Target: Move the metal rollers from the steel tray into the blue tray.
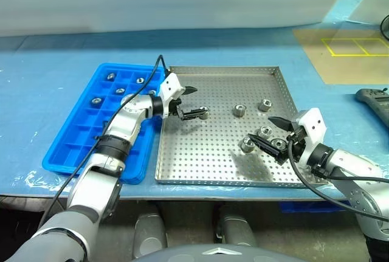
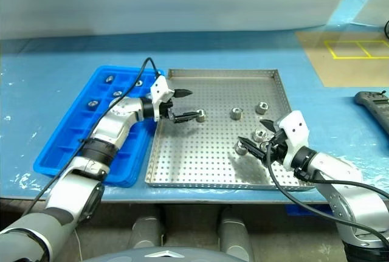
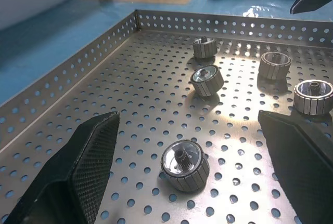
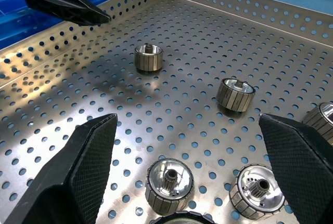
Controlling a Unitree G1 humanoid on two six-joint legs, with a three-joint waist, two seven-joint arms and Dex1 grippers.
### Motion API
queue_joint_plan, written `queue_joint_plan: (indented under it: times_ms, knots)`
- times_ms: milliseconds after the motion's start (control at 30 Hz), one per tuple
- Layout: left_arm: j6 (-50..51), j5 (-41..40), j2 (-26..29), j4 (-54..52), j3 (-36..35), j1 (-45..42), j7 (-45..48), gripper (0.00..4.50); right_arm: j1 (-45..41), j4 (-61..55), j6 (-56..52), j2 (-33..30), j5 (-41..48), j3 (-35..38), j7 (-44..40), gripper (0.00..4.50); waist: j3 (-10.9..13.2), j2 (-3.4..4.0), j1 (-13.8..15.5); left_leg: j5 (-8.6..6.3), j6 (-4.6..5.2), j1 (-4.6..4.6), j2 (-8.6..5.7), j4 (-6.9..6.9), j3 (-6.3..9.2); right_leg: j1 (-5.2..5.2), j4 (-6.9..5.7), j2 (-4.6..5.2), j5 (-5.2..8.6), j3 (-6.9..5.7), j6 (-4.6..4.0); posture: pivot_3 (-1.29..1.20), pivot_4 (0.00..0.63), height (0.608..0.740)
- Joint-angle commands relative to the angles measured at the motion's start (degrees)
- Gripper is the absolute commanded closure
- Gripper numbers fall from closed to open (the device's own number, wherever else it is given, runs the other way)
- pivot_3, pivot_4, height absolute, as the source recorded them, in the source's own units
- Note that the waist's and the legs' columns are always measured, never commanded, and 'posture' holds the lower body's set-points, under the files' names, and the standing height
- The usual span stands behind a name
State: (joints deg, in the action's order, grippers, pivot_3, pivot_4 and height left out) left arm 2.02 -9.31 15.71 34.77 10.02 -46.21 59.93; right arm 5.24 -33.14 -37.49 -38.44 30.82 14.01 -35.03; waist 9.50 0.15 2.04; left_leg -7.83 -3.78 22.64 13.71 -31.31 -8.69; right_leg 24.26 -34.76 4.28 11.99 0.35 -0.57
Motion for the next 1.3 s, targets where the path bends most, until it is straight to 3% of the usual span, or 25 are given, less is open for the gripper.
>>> queue_joint_plan:
  times_ms: [33,433,933,1067,1233,1300]
  knots:
    - [-2.0,2.6,-0.9,7.3,1.2,-6.0,1.8,0.00,0.0,-4.1,-2.2,0.2,3.5,3.3,1.5,0.09,0.0,0.00,0.0,0.00,0.00,0.00,-0.02,-0.01,0.00,-0.01,0.00,0.00,0.00,0.00,0.00,-0.38,0.150,0.740]
    - [-4.0,8.7,-3.2,21.4,4.4,-13.8,9.2,0.00,1.2,-6.7,-3.7,1.4,5.2,3.4,5.0,0.09,0.0,0.00,0.0,-0.02,0.04,0.00,-0.06,-0.01,0.00,-0.03,0.03,0.00,-0.01,0.04,0.01,-0.42,0.150,0.740]
    - [-2.8,15.0,-6.8,30.3,3.9,-17.4,1.4,0.00,2.4,-7.3,-3.0,2.1,5.5,3.1,6.8,0.09,0.0,-0.01,-0.1,-0.04,0.07,-0.01,-0.09,-0.03,0.00,-0.07,0.04,0.01,-0.01,0.02,0.01,-0.44,0.150,0.740]
    - [-2.4,15.5,-7.3,31.6,3.5,-17.9,-0.1,0.95,2.6,-7.6,-2.8,2.4,5.4,3.0,7.2,0.00,0.0,-0.01,-0.3,-0.04,0.07,-0.01,-0.09,-0.03,0.00,-0.06,0.05,0.00,-0.01,0.02,0.02,-0.44,0.150,0.740]
    - [-2.3,14.8,-7.8,31.9,2.2,-18.0,-0.8,2.73,2.4,-7.4,-2.6,2.6,5.3,2.7,7.4,0.00,0.0,-0.01,-0.3,-0.05,0.09,0.00,-0.09,-0.02,0.00,-0.06,0.08,0.01,-0.01,0.00,0.02,-0.44,0.150,0.740]
    - [-2.3,14.7,-7.9,31.8,1.9,-17.9,-0.6,2.80,2.5,-7.4,-2.6,2.6,5.2,2.5,7.5,0.00,0.0,-0.01,-0.4,-0.05,0.10,0.00,-0.09,-0.02,0.00,-0.06,0.08,0.01,-0.01,0.00,0.02,-0.44,0.150,0.740]
